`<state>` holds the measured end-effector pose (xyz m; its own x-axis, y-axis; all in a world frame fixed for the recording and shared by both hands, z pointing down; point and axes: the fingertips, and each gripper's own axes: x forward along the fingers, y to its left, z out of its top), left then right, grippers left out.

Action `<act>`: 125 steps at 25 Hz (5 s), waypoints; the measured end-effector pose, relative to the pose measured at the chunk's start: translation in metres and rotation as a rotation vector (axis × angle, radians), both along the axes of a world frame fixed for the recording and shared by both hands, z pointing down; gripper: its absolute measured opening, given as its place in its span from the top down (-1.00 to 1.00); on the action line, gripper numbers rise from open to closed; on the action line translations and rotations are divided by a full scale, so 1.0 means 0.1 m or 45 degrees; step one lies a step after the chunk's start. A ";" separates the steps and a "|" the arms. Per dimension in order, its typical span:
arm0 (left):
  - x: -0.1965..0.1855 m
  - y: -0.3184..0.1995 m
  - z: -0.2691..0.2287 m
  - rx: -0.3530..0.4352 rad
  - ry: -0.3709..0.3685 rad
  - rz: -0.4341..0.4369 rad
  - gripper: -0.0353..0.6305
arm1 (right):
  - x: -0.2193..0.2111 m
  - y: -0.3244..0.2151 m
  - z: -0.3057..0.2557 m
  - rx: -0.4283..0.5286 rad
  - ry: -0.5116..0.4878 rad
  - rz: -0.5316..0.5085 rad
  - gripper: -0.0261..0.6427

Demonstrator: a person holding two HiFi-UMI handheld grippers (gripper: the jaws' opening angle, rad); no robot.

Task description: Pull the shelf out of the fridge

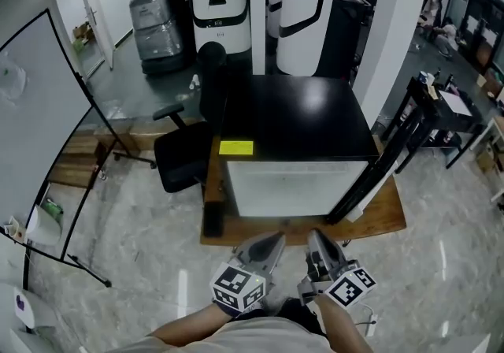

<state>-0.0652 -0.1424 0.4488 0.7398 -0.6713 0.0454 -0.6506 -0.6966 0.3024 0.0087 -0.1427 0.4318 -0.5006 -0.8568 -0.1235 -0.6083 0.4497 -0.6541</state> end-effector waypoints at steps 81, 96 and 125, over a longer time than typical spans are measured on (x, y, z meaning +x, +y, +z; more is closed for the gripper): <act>0.70 -1.92 0.83 -0.764 1.134 -0.279 0.82 | 0.79 -0.75 0.35 -0.133 -0.155 -0.122 0.85; 0.70 -1.52 0.79 -0.786 1.144 -0.279 0.82 | 0.76 -0.35 0.38 -0.138 -0.172 -0.063 0.85; 0.72 -1.21 0.76 -0.840 1.123 -0.232 0.82 | 0.70 0.32 0.27 -0.116 -0.188 0.105 0.85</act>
